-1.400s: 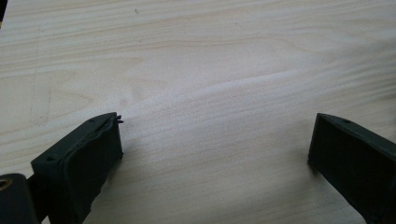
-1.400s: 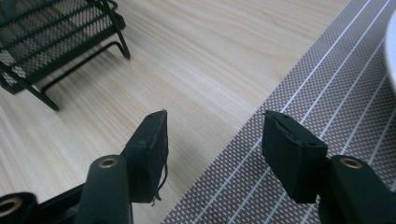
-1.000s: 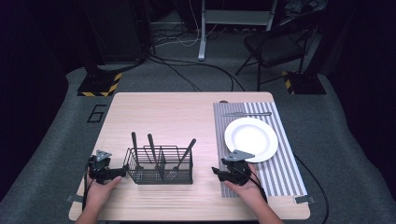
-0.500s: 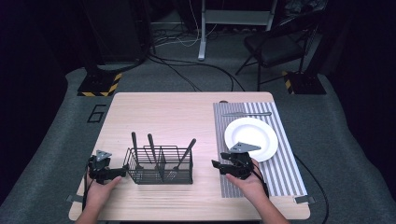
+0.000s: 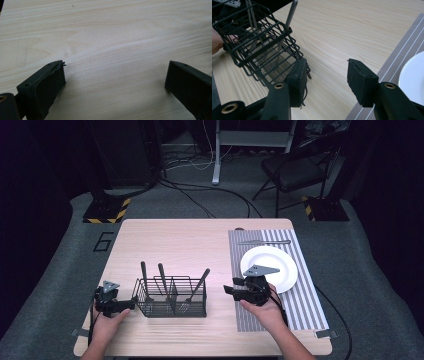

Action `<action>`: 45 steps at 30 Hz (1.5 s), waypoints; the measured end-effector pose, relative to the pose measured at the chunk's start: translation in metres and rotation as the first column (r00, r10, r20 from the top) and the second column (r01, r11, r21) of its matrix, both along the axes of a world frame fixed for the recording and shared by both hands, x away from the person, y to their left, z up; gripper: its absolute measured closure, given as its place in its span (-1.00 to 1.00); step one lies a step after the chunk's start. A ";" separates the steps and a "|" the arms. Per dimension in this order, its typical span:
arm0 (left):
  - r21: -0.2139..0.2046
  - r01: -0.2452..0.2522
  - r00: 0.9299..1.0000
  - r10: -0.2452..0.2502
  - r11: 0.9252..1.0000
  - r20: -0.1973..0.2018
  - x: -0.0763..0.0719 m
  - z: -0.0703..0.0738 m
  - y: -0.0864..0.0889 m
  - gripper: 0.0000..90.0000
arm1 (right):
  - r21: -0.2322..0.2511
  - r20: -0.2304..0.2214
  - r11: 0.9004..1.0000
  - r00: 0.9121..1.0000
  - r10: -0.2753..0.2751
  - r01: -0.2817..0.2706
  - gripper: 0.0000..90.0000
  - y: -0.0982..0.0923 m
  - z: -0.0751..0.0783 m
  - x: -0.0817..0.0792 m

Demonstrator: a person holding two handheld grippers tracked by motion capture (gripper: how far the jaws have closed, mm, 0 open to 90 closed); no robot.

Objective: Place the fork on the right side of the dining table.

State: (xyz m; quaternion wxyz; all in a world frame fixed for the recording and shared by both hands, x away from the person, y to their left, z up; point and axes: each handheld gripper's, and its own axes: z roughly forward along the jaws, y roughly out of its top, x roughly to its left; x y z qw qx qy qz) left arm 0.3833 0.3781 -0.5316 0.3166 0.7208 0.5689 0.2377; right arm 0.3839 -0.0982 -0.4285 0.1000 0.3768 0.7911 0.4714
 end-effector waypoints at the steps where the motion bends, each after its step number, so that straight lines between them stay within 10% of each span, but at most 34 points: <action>1: 0.000 -0.002 1.000 0.002 1.000 0.003 0.000 0.000 0.000 -0.95 | 0.002 -0.001 1.000 1.000 -0.002 0.002 0.11 0.001 0.001 0.001; 45: 0.000 -0.002 1.000 0.002 1.000 0.003 0.000 0.000 0.000 -0.95 | 0.106 -0.009 0.994 1.000 0.015 -0.014 0.12 0.043 0.035 0.027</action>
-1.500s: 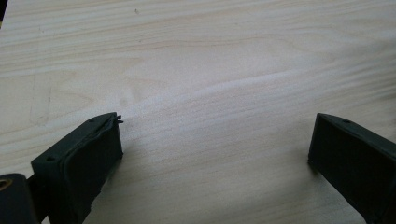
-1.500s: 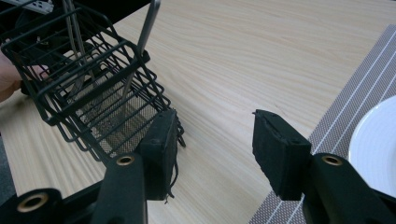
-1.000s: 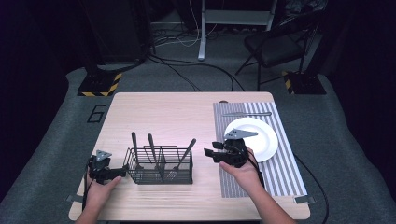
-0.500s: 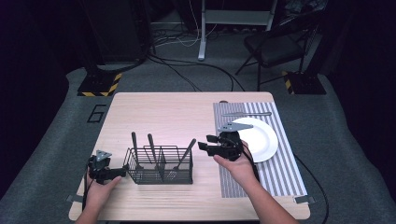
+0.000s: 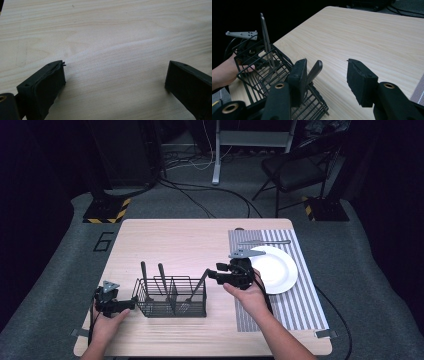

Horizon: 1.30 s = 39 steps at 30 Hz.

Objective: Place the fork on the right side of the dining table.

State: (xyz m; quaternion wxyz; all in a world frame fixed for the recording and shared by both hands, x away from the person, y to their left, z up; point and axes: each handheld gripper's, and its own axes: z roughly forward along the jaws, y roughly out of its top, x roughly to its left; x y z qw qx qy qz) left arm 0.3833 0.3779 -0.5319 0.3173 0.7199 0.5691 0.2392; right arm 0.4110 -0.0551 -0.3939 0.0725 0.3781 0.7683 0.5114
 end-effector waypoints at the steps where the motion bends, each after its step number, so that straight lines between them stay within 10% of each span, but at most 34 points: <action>1: 0.000 0.000 1.000 0.000 1.000 0.000 0.000 0.000 0.000 -0.95 | 0.003 -0.001 1.000 1.000 0.000 0.000 0.11 0.001 0.000 0.000; 39: 0.000 0.000 1.000 0.000 1.000 0.000 0.000 0.000 0.000 -0.95 | 0.027 0.009 0.996 0.997 0.080 -0.081 0.15 0.038 -0.001 -0.012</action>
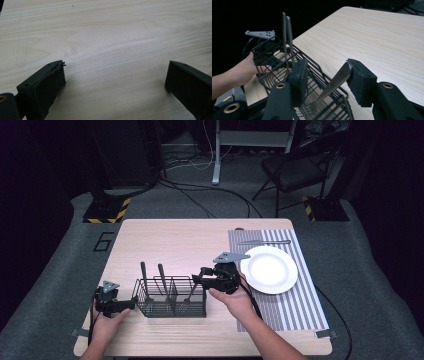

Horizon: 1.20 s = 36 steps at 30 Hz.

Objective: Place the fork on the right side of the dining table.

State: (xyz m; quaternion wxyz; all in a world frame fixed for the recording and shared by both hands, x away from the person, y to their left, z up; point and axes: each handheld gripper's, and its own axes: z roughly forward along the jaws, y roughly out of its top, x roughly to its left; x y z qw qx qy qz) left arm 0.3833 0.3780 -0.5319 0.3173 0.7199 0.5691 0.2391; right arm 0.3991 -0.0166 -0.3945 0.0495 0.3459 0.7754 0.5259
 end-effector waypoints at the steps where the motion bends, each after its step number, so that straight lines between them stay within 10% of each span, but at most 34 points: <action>1: 0.000 0.000 1.000 0.000 1.000 0.000 0.000 0.000 0.000 -0.95 | -0.001 0.005 1.000 1.000 0.005 -0.005 0.15 0.001 0.001 -0.001; 36: 0.000 0.000 1.000 0.000 1.000 0.000 0.000 0.000 0.000 -0.95 | -0.077 -0.024 0.993 0.996 0.090 -0.091 0.84 0.011 -0.006 -0.003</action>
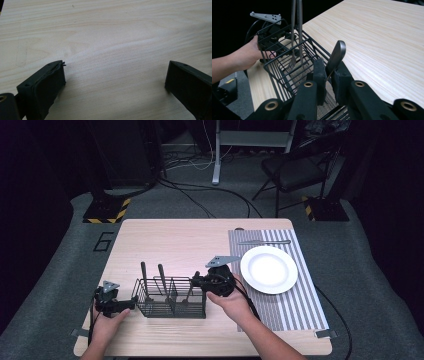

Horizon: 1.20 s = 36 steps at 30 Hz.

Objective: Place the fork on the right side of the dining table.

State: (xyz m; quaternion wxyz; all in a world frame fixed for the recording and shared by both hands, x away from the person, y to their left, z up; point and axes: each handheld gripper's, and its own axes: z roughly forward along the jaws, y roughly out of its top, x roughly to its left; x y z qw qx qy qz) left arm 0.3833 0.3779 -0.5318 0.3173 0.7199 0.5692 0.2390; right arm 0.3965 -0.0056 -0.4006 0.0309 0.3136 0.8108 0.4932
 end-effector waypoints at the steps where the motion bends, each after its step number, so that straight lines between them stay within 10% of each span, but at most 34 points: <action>1: 0.000 0.000 1.000 0.000 1.000 0.000 0.000 0.000 0.000 -0.95 | 0.000 0.000 1.000 1.000 0.000 0.000 0.84 0.000 0.000 0.000; 12: 0.006 0.031 1.000 -0.031 1.000 -0.005 -0.001 0.000 -0.003 -0.94 | 0.061 -0.057 0.997 0.997 0.050 -0.047 0.92 -0.002 0.001 0.002; 36: 0.007 0.034 0.999 -0.034 0.999 -0.006 -0.001 0.001 -0.003 -0.94 | 0.066 -0.012 0.997 0.999 0.040 -0.039 0.93 -0.010 0.024 0.000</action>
